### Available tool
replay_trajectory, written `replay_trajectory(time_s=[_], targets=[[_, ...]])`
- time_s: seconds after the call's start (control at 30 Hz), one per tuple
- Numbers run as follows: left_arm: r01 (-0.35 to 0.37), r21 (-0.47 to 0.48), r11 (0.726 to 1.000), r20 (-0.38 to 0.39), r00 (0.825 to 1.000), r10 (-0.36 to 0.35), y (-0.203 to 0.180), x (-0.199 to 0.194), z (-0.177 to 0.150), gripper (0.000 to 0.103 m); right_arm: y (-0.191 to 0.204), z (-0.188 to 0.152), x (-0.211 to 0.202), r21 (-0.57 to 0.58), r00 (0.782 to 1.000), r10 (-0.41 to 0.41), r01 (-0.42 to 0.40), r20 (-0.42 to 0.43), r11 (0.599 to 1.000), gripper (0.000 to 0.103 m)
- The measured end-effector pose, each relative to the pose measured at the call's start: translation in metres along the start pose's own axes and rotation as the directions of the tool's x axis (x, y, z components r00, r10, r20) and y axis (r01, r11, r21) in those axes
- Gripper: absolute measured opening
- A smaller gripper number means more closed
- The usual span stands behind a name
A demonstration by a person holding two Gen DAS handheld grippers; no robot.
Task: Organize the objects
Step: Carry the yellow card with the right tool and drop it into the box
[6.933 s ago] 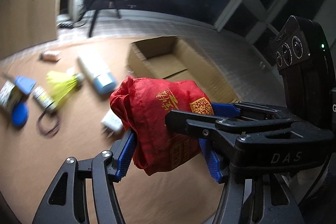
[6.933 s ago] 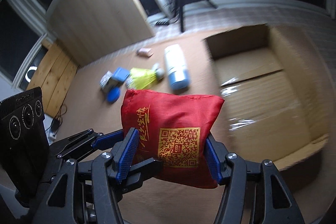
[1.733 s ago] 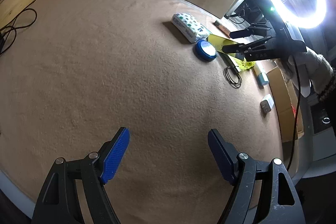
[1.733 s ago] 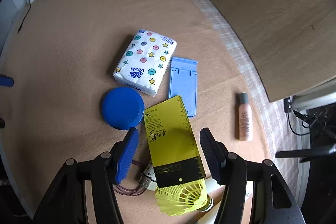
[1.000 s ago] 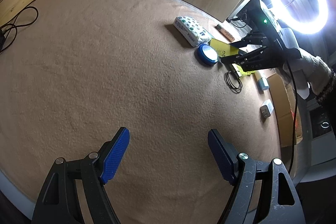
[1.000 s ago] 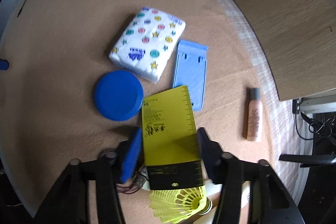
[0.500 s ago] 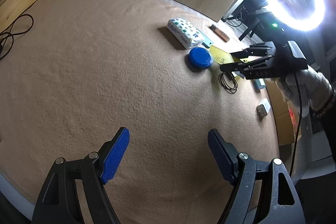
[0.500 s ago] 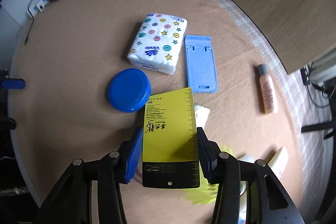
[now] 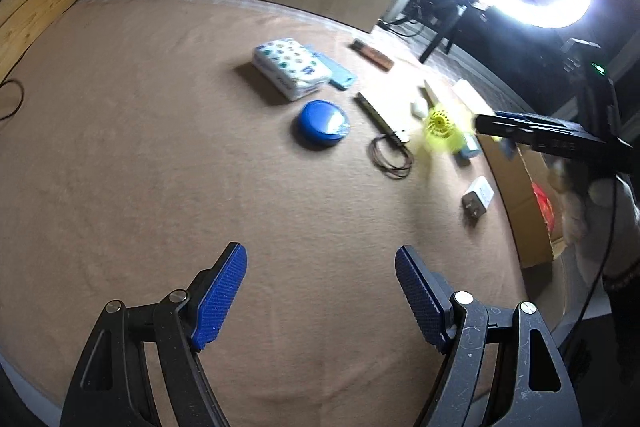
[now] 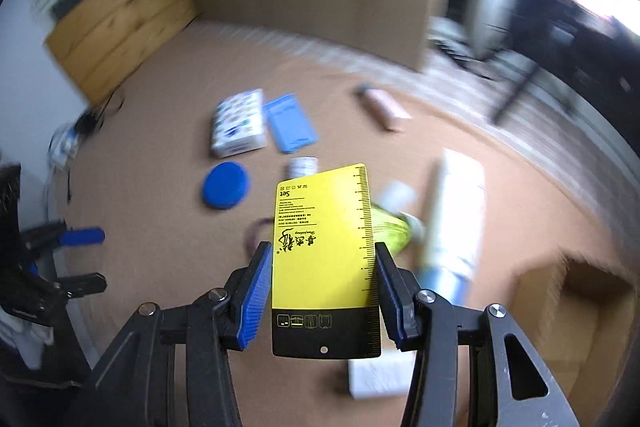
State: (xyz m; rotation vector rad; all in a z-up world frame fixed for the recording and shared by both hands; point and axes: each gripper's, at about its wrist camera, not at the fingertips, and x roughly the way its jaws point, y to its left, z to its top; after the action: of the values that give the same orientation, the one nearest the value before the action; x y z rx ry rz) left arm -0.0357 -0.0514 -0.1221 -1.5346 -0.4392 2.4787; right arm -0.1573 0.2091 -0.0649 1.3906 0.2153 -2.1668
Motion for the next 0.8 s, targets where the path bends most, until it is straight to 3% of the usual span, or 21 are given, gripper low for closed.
replay_trajectory(time_s=[0.13,0.33,0.67,0.8], targets=[[0.008,0.034,0.999,-0.008,1.0,-0.008,-0.018,0.008,0.005,0.08,-0.043,-0.023,-0.028,0.168,0.996,-0.082,0.075,0.037,0.983,0.045],[0.019,0.085,0.996,-0.029,0.999,-0.016,-0.043,0.024,0.009,0.079,-0.107,-0.069,-0.06,0.329,0.983,-0.181,0.156,0.044,0.931,0.045],[0.002,0.124,0.992,-0.044,0.999,0.004,-0.065,0.05,0.024,0.079,-0.155,-0.102,-0.081,0.446,0.959,-0.282,0.24,0.03,0.862,0.046],[-0.025,0.141,0.99,-0.037,0.999,0.03,-0.067,0.057,0.036,0.079,-0.16,-0.106,-0.086,0.464,0.952,-0.306,0.256,0.033,0.848,0.057]])
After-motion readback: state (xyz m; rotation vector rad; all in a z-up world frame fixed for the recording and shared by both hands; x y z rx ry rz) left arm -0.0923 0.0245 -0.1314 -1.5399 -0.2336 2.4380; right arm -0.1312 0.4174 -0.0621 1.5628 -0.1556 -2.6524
